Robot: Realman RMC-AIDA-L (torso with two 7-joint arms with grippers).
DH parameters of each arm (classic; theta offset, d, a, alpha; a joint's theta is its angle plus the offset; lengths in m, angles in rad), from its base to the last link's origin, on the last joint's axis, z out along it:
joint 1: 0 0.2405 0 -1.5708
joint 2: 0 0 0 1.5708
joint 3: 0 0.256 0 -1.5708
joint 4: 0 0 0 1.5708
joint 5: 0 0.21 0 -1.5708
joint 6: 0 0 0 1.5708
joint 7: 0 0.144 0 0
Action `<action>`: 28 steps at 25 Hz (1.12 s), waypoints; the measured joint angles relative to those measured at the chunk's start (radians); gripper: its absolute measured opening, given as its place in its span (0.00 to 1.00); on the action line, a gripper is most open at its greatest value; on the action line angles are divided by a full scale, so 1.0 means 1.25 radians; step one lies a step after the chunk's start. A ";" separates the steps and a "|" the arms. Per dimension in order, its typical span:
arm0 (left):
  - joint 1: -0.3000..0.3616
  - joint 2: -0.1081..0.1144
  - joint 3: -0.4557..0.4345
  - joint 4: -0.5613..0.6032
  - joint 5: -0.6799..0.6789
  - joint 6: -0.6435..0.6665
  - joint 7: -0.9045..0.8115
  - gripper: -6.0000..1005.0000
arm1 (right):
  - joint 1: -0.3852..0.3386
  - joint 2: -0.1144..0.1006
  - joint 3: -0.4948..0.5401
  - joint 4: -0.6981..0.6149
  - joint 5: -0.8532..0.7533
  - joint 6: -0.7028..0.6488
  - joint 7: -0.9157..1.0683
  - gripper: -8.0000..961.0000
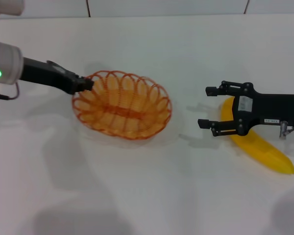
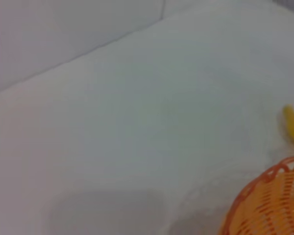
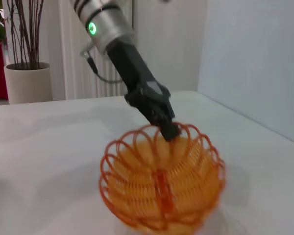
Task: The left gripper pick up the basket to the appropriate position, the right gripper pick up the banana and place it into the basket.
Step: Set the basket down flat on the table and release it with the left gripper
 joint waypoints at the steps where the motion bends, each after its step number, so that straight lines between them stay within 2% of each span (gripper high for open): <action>1: -0.007 0.000 0.000 -0.024 -0.005 -0.017 -0.011 0.07 | 0.001 0.001 0.000 0.000 0.000 0.000 0.000 0.92; 7: -0.055 -0.002 0.001 -0.160 -0.016 -0.129 -0.043 0.07 | 0.009 0.003 0.000 0.000 0.000 0.000 0.000 0.92; 15: -0.085 -0.003 0.001 -0.256 -0.038 -0.271 -0.043 0.07 | 0.012 0.004 0.000 0.000 0.000 0.000 0.000 0.92; 28: -0.093 -0.004 0.002 -0.270 -0.073 -0.271 -0.040 0.06 | 0.012 0.004 0.000 0.000 0.001 0.000 0.000 0.92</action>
